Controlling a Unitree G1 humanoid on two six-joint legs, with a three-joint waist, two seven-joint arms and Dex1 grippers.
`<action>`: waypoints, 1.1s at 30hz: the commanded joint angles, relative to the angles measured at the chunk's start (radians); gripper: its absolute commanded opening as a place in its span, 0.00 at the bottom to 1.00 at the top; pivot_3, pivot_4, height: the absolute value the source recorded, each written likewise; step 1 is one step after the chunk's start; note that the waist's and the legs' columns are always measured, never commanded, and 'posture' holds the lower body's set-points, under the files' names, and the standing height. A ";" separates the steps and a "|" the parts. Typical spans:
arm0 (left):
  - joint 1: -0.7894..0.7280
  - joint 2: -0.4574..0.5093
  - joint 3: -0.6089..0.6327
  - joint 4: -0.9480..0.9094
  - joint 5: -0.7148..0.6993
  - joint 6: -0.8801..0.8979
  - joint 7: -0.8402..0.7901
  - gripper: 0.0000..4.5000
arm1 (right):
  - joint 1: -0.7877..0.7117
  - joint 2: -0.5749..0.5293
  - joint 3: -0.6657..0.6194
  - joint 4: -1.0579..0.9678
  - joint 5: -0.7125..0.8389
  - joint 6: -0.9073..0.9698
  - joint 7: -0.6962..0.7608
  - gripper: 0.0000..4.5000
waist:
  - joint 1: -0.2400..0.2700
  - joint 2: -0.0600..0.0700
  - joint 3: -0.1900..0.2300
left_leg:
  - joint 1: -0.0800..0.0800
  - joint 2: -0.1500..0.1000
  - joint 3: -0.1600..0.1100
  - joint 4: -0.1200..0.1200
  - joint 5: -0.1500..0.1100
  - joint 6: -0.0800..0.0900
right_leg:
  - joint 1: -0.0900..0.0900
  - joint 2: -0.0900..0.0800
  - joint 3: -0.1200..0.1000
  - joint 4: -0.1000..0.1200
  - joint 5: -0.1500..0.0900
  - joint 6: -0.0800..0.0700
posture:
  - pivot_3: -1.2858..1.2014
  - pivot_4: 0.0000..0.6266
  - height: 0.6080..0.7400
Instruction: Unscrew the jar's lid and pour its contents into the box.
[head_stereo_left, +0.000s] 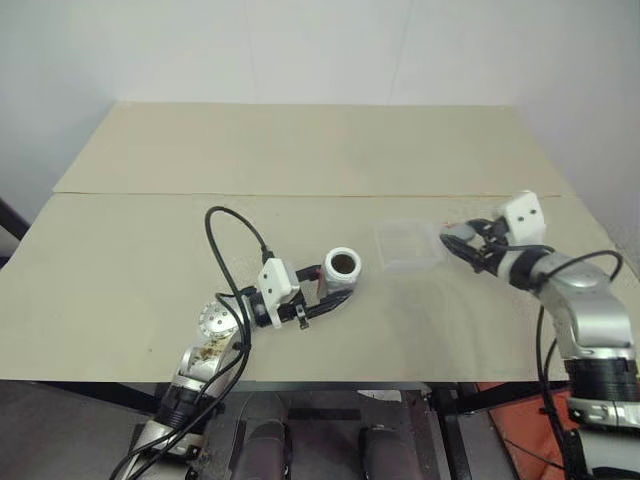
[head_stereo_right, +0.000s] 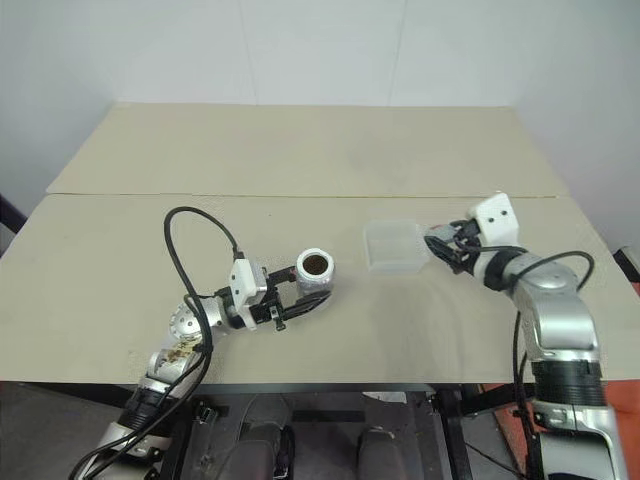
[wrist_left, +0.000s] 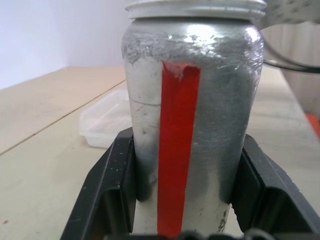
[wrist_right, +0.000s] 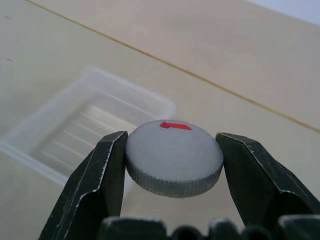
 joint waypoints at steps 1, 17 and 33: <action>-0.059 -0.014 0.005 0.029 0.033 -0.019 0.036 0.47 | 0.055 -0.031 -0.043 -0.078 -0.011 0.035 -0.036 0.62 | 0.000 0.000 0.000 | 0.000 0.000 0.000 0.000 0.000 0.000 | 0.000 0.000 0.000 0.000 0.000 0.000 | 0.52 0.24 1.00; -0.251 -0.064 0.002 0.272 0.179 -0.078 0.165 0.47 | 0.188 -0.083 -0.022 -0.179 0.005 0.197 0.003 0.99 | -0.001 0.000 0.000 | 0.000 -0.001 0.000 0.000 0.000 0.000 | 0.001 0.000 0.000 -0.001 0.000 0.001 | 0.52 0.24 1.00; -0.582 -0.067 -0.061 0.724 0.421 -0.203 0.339 0.47 | 0.208 -0.130 -0.080 -0.359 0.042 0.130 0.074 0.99 | 0.013 -0.001 0.000 | -0.001 -0.002 0.002 0.001 0.000 0.001 | 0.001 0.000 -0.001 -0.002 0.001 0.002 | 0.52 0.24 1.00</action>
